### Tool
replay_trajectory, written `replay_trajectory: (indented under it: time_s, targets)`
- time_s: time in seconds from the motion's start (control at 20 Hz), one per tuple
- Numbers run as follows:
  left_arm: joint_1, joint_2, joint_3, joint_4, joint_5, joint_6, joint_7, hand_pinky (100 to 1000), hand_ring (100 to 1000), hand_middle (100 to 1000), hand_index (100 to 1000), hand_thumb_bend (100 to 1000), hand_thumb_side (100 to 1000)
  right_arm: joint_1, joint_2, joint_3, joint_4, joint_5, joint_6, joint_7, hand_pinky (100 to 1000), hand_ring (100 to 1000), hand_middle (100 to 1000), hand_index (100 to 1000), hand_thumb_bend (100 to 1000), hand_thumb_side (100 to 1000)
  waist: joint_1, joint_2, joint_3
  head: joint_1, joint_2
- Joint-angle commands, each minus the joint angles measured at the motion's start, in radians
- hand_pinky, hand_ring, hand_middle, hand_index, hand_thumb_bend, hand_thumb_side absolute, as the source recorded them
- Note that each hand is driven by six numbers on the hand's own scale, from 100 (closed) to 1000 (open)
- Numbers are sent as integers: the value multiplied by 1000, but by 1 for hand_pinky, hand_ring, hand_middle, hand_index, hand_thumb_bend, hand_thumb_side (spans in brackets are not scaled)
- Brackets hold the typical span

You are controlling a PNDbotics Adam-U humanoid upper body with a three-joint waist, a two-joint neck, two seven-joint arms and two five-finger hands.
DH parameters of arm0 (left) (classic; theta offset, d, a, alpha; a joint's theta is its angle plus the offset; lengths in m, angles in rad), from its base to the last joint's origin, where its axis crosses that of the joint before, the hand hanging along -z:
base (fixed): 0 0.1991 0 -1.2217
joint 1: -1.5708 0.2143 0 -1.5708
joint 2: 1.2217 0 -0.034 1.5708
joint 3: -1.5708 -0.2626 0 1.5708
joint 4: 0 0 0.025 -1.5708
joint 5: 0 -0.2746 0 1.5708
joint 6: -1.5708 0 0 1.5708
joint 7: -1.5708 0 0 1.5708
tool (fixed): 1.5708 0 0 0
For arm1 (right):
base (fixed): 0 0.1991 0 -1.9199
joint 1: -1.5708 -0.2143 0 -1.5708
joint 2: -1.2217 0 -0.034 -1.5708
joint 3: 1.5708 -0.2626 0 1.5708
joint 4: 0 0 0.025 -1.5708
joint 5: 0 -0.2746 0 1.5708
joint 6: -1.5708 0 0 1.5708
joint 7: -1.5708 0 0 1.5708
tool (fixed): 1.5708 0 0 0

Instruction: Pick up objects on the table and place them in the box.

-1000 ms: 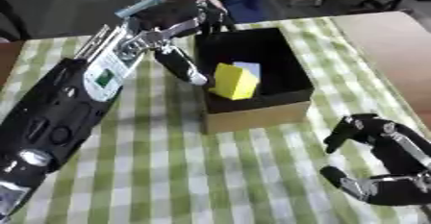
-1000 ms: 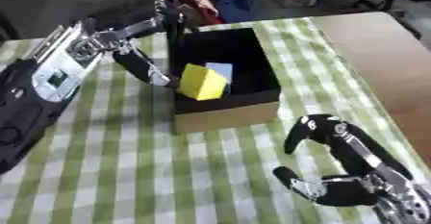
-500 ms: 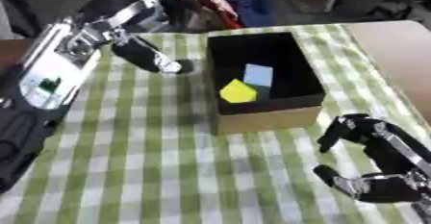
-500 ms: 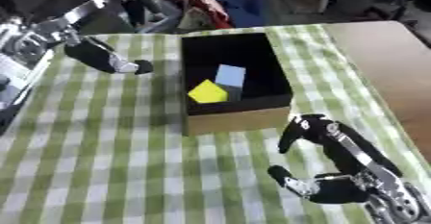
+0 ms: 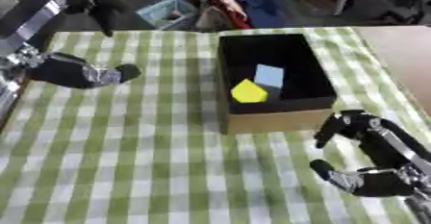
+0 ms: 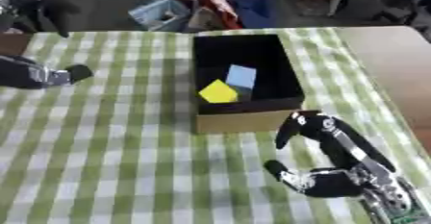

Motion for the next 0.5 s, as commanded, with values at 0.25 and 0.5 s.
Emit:
replay_trajectory:
  time_s: [0.25, 0.5]
  targets:
    - [120, -56, 92, -61, 37, 32, 84, 598, 484, 462, 704, 573, 124, 4, -11, -30, -21, 13, -1, -26, 670, 536, 508, 568, 390, 100, -3, -6, 28, -2, 34]
    - [180, -126, 105, -57, 32, 41, 89, 597, 482, 459, 701, 563, 135, 10, -6, -44, -24, 19, 0, -42, 670, 536, 508, 568, 389, 100, -8, 4, 47, 0, 53]
